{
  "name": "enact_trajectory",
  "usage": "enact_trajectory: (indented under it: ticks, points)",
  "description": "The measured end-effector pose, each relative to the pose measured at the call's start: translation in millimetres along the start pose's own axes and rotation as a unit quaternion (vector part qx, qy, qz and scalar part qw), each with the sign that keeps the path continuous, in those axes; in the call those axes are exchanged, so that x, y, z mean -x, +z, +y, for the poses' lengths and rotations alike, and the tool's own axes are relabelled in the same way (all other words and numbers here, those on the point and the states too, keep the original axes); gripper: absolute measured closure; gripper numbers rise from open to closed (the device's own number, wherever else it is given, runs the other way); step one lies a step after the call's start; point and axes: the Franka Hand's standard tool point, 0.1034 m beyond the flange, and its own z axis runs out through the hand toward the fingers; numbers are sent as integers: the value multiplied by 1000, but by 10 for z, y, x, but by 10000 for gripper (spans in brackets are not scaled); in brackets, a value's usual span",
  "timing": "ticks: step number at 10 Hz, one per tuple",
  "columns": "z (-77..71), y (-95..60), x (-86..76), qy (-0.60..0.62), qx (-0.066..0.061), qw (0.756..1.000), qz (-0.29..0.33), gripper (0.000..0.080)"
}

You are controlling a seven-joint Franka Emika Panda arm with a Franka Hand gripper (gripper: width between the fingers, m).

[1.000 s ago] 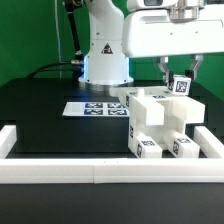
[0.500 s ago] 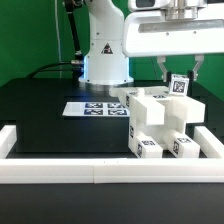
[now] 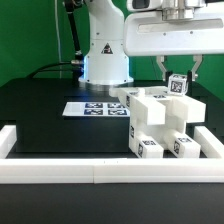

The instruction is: Assemble chair

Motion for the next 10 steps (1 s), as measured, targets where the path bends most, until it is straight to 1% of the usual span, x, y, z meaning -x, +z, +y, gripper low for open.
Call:
enact_trajectory:
  ticks: [4, 9, 10]
  points:
    - [-8, 1, 7, 120, 0, 993, 0, 514]
    - [-24, 3, 21, 259, -2, 966, -2, 514]
    - [-31, 4, 27, 292, -3, 956, -3, 514]
